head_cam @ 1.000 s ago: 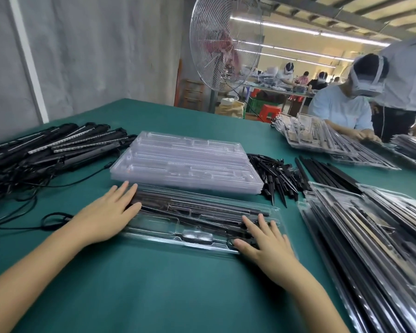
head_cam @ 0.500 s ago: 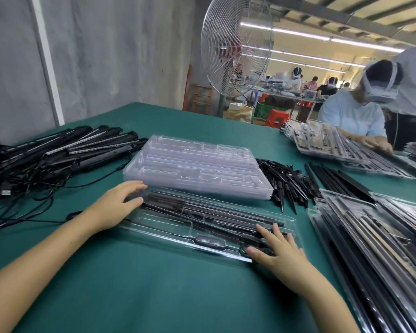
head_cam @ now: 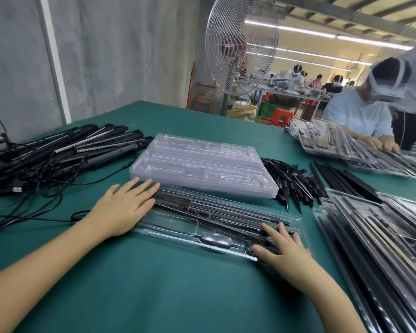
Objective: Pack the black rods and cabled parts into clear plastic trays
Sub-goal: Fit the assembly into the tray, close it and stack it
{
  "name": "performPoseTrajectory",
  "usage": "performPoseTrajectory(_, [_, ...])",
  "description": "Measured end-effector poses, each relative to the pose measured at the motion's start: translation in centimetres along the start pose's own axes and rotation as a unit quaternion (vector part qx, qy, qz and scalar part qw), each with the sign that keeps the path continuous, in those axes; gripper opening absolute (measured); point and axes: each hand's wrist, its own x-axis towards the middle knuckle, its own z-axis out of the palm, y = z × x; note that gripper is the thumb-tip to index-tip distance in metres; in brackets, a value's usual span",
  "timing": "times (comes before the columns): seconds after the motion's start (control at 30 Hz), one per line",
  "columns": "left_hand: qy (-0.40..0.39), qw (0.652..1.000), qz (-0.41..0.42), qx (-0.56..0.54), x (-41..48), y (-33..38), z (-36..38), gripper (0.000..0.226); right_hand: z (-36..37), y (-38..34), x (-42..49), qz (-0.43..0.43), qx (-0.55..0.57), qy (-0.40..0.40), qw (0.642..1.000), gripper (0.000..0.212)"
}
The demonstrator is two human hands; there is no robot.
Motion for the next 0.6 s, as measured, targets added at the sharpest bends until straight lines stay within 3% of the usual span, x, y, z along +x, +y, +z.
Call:
performPoseTrajectory(0.1, [0.024, 0.997, 0.056, -0.041, 0.2, 0.2, -0.4, 0.051, 0.0, -0.1, -0.1, 0.002, 0.002, 0.002, 1.000, 0.065])
performPoseTrajectory(0.2, [-0.057, 0.981, 0.087, -0.164, -0.2, 0.6, -0.9, 0.053, 0.1, -0.2, -0.1, 0.003, -0.001, 0.006, 1.000, 0.065])
performPoseTrajectory(0.33, [-0.130, 0.984, 0.086, -0.090, -0.4, 0.9, -1.3, 0.062, 0.1, -0.2, -0.4, 0.003, -0.003, 0.010, 1.000, 0.065])
performPoseTrajectory(0.53, [-0.125, 0.988, 0.077, -0.042, -0.5, 1.3, -1.0, 0.066, 0.1, -0.9, -1.0, 0.000, -0.014, 0.047, 0.999, 0.065])
performPoseTrajectory(0.6, [-0.114, 0.990, 0.070, -0.052, -0.7, 1.4, -0.7, 0.065, 0.2, -1.4, -1.1, -0.049, -0.019, 0.085, 0.995, 0.061])
